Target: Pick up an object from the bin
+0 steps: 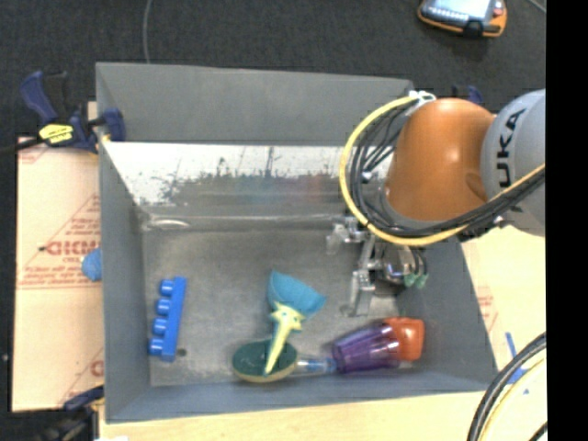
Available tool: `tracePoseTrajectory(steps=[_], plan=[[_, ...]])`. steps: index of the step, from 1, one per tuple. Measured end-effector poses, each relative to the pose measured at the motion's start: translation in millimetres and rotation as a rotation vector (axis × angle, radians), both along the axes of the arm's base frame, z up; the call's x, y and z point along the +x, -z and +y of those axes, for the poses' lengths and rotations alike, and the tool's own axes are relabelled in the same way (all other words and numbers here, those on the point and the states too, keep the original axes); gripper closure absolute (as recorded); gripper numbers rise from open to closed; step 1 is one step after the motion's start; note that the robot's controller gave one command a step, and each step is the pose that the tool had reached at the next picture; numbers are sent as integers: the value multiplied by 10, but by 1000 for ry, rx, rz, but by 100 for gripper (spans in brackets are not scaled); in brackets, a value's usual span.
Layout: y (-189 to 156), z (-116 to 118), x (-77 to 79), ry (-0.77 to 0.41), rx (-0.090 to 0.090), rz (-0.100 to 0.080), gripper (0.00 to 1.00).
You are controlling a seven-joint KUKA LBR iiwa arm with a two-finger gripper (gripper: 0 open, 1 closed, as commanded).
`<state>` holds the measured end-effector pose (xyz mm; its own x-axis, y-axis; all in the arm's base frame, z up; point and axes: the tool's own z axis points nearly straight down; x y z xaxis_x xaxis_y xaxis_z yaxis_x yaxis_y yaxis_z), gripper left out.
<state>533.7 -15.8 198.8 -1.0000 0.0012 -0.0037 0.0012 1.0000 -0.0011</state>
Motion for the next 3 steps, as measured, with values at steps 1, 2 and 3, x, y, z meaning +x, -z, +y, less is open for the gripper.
tracePoseTrajectory(steps=[1,2,3], plan=[[0,0,0,0,0,0,0],[-559,123,176,-313,-3,-9,0],[476,447,-210,78,1,-7,0]])
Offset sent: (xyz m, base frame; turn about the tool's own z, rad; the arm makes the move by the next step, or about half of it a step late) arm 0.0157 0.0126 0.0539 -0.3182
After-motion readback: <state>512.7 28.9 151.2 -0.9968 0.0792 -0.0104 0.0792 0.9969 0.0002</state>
